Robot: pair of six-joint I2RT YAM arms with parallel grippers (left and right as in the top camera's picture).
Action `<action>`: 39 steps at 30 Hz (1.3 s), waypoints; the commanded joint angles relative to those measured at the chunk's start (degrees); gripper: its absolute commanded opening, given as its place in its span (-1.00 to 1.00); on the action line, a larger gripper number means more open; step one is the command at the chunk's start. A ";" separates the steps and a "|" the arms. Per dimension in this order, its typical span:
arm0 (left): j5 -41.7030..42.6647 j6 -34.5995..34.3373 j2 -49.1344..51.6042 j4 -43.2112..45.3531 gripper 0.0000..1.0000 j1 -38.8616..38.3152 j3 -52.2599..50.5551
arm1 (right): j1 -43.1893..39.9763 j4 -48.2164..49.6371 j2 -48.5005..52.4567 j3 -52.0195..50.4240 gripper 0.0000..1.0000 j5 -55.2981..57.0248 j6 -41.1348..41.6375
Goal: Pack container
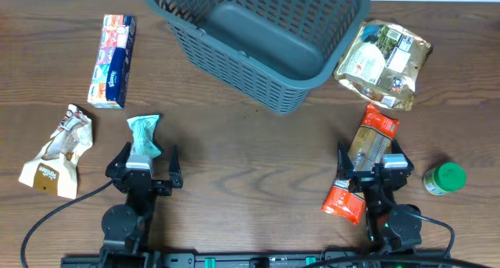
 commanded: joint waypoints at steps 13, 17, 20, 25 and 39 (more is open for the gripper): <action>-0.55 -0.11 -0.35 -2.23 0.97 -0.22 -0.98 | -0.24 -0.66 -0.37 -0.26 0.98 -6.29 -0.15; -0.55 -0.11 -0.35 -2.25 0.97 -0.24 -0.98 | -0.26 -0.63 -0.37 -0.26 0.99 -5.64 2.71; -0.52 -0.13 -0.35 -1.40 0.97 -0.24 -0.98 | -0.26 -0.59 -0.31 -0.26 0.99 -5.57 4.96; -0.55 -12.07 0.00 6.16 0.97 -0.22 1.31 | -0.26 0.63 -0.22 0.90 0.99 -4.09 7.74; -0.48 -12.26 42.77 -10.54 0.97 -0.22 50.40 | -4.35 -0.24 34.01 30.21 0.98 -2.27 -0.09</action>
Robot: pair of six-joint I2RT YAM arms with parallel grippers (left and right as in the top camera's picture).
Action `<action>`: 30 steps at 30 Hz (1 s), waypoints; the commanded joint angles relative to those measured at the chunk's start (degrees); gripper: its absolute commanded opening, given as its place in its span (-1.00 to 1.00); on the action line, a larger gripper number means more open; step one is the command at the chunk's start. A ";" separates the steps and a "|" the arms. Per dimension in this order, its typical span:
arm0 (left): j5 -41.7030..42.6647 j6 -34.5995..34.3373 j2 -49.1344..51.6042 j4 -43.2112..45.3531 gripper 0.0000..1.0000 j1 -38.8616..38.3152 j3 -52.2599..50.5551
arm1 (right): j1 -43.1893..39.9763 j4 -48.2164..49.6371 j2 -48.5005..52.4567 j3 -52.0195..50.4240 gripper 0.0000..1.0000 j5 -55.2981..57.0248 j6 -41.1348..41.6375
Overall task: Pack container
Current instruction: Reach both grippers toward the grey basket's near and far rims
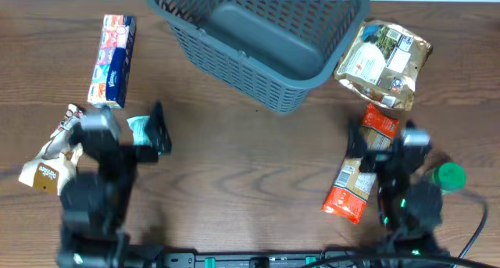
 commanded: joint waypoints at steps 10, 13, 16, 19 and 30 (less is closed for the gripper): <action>-0.26 4.74 38.32 -41.20 0.97 -0.22 53.66 | -1.51 -44.02 40.22 61.27 0.98 -5.40 -4.39; -0.26 4.72 39.54 -45.70 0.97 -0.22 54.25 | -1.51 -48.74 43.23 66.05 0.99 -5.57 -4.37; -0.24 4.72 40.22 -49.18 0.97 -0.22 54.25 | -1.51 -49.70 43.63 66.10 0.99 -9.22 -3.54; -0.22 4.70 40.06 -49.77 0.97 -0.24 54.29 | -1.51 -47.21 43.60 66.12 0.98 -13.40 -3.52; -0.52 6.60 46.47 -46.56 0.80 -0.22 65.09 | -1.40 -50.36 51.08 78.25 -0.71 -15.23 0.98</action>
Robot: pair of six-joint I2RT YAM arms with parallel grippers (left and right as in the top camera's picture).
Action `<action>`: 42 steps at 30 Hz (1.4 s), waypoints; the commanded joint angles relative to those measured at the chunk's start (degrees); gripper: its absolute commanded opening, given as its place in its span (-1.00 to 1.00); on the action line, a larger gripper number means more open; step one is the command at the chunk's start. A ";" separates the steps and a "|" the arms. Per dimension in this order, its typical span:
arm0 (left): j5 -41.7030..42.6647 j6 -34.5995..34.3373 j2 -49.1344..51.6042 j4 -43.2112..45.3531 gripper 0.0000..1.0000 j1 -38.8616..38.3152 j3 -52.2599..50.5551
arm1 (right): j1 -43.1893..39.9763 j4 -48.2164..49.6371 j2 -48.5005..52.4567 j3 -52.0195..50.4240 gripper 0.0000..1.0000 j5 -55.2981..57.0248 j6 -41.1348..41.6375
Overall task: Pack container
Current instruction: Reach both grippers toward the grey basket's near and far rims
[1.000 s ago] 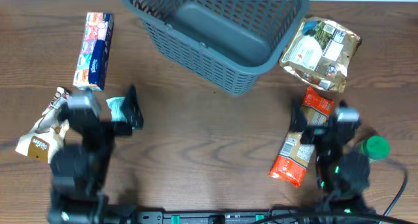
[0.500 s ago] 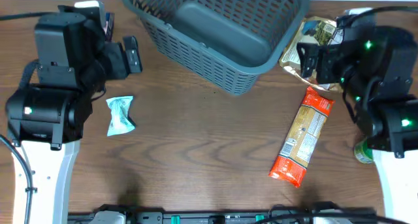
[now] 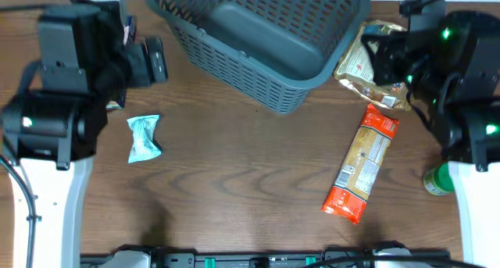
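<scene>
A grey slatted basket (image 3: 234, 69) stands empty at the back centre. On the table lie a teal packet (image 3: 144, 137) at the left and a long orange-red pack (image 3: 364, 162) at the right. A gold foil bag (image 3: 355, 65) lies just right of the basket, half covered by my right arm. My left gripper (image 3: 142, 48) hangs high by the basket's left end, open and holding nothing. My right gripper (image 3: 391, 61) is raised over the foil bag, also open and holding nothing.
A green-capped jar (image 3: 435, 180) peeks out beside the right arm at the right edge. The left arm covers the tissue pack and the crumpled brown bag at the far left. Cables run along the front edge.
Both arms have risen and moved toward the back. The left gripper went from beside the teal packet to the basket's left end. The right gripper went from over the orange pack to the foil bag.
Both grippers first rested open at the front edge, the left just below the teal packet and the right over the orange pack's lower end. Then both were lifted off the table. Now they stand high at the back, and no object has moved.
</scene>
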 commanded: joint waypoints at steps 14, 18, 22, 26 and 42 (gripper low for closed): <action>-1.57 3.34 18.80 15.39 -0.61 -0.24 14.49 | 11.45 -16.46 15.23 18.97 -0.98 -9.33 -10.32; 1.99 3.41 20.35 16.41 -0.89 -0.24 14.47 | 15.91 -19.89 15.13 18.97 -0.99 -9.31 -13.73; 6.25 4.83 21.40 17.53 -0.88 -0.33 14.47 | 18.14 -22.67 15.23 18.97 -0.98 -10.01 -15.87; 9.81 10.23 22.05 17.70 -0.89 -1.09 14.47 | 19.30 -25.75 15.23 18.97 -0.98 -14.08 -21.86; 13.33 20.74 27.63 12.85 -0.89 -3.13 14.25 | 19.61 -33.44 19.85 18.95 -0.97 -15.10 -29.03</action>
